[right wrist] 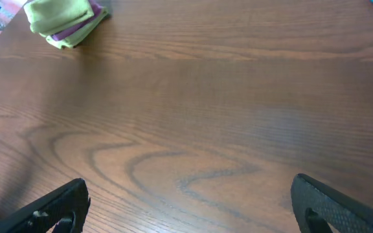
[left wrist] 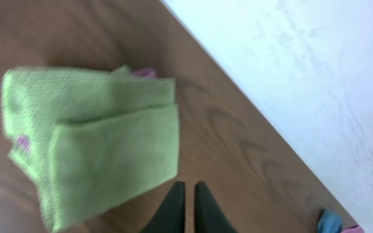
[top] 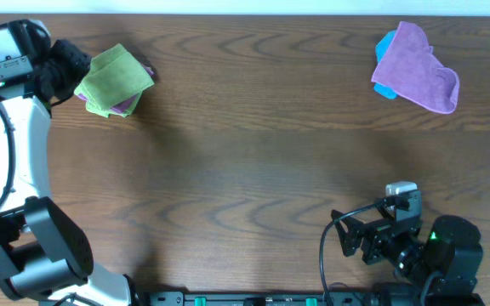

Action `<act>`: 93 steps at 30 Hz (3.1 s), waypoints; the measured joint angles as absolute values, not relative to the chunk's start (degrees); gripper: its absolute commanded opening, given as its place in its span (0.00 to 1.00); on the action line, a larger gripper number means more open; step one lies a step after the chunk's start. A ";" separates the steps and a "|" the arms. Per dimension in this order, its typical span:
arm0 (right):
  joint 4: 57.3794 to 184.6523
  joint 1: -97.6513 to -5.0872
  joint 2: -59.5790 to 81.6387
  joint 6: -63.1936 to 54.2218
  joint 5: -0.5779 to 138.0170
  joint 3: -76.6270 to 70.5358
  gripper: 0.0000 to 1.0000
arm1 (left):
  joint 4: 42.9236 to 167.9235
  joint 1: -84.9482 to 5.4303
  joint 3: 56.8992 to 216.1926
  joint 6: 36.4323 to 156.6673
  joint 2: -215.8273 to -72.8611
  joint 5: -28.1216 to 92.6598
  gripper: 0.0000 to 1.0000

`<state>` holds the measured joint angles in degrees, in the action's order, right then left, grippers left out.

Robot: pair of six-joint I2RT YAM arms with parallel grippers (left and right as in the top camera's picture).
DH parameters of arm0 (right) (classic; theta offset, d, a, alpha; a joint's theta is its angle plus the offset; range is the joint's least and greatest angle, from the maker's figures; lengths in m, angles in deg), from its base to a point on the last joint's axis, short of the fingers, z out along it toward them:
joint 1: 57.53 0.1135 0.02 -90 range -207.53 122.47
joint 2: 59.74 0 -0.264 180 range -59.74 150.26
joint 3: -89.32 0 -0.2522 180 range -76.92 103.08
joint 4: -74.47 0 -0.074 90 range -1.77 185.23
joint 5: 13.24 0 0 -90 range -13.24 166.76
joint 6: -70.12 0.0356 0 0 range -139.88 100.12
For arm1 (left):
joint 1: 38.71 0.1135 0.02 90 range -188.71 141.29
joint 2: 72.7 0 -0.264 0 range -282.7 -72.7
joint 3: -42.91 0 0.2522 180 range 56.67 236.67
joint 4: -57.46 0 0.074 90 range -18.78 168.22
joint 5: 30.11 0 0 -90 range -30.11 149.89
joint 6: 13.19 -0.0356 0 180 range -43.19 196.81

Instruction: Fold the cloth

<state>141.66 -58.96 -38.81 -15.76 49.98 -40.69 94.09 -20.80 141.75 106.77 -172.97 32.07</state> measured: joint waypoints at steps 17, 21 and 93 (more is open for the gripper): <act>141.64 -58.96 -38.81 -15.76 50.00 -40.69 0.99 | 84.28 -23.49 141.81 108.12 -188.92 32.95 0.06; 141.64 -58.96 -38.81 -15.76 49.98 -40.69 0.99 | 82.33 -23.49 141.81 108.36 -191.61 34.00 0.05; 141.73 -58.96 -38.79 -15.76 50.00 -40.69 0.99 | 136.08 -21.15 142.05 77.81 -157.01 36.14 0.96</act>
<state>141.73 -58.96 -38.79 -15.76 50.00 -40.69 136.08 -21.15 142.05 77.81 -157.01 36.14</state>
